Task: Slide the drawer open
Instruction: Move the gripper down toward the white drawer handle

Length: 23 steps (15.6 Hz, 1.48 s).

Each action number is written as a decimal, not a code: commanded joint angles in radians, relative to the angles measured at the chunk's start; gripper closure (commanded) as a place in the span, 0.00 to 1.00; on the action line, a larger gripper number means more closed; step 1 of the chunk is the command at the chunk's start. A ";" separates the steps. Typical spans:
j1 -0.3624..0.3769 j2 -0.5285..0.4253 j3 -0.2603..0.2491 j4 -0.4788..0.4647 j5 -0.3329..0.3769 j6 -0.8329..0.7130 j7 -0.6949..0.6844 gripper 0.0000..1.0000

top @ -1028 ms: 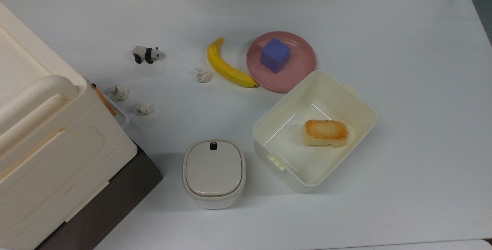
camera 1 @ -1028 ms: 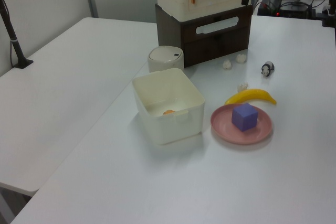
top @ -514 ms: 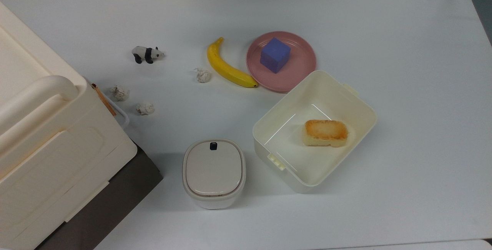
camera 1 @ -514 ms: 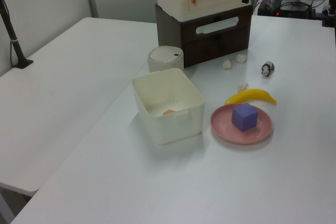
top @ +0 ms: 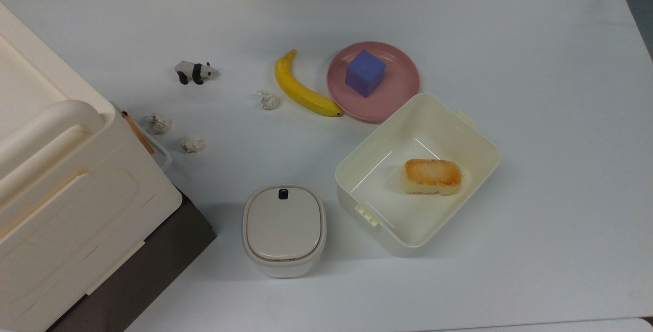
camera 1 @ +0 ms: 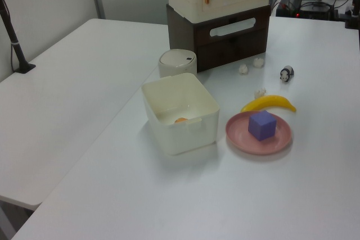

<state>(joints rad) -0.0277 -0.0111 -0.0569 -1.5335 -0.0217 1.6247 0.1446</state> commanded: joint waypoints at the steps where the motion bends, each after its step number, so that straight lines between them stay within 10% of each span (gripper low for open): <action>1: 0.002 0.011 0.000 0.016 0.000 -0.028 0.009 0.00; 5: -0.004 0.011 -0.006 0.010 -0.027 -0.022 -0.101 0.00; 13: -0.032 0.020 -0.009 -0.006 -0.101 -0.009 -0.853 0.00; 23: -0.032 0.167 0.000 -0.094 -0.193 0.282 -0.974 0.00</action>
<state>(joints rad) -0.0644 0.0968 -0.0525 -1.6184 -0.1570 1.8048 -0.7919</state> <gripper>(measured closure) 0.000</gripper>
